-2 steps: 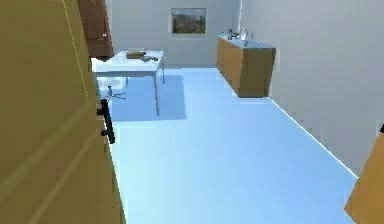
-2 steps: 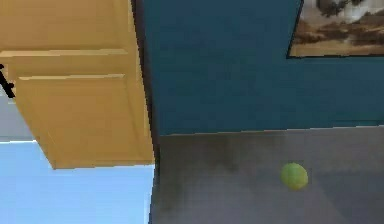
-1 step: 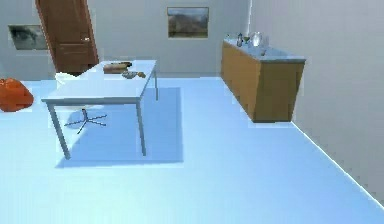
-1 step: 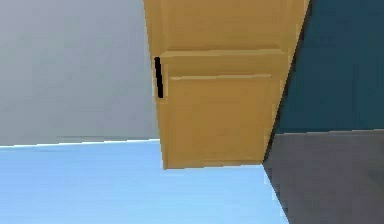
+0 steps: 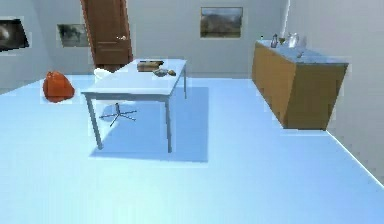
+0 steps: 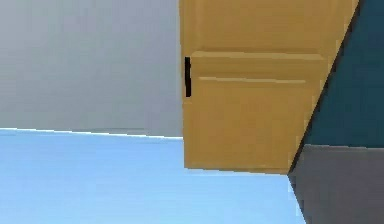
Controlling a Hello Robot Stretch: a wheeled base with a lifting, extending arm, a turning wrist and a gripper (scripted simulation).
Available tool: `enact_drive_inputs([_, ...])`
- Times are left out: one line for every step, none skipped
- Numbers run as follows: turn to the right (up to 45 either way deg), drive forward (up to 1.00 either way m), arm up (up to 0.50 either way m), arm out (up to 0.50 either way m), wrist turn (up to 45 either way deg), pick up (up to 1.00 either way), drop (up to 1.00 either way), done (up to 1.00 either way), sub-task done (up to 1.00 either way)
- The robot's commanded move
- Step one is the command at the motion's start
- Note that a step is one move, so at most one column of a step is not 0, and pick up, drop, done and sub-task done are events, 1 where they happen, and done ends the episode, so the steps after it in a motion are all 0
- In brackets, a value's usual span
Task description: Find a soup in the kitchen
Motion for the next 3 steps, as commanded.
enact_drive_inputs([0.0,0.3,0.0,0.0,0.0,0.0,0.0,0.0,0.0])
enact_drive_inputs([-9.0,0.0,0.0,0.0,0.0,0.0,0.0,0.0,0.0])
enact_drive_inputs([0.0,1.0,0.0,0.0,0.0,0.0,0.0,0.0,0.0])
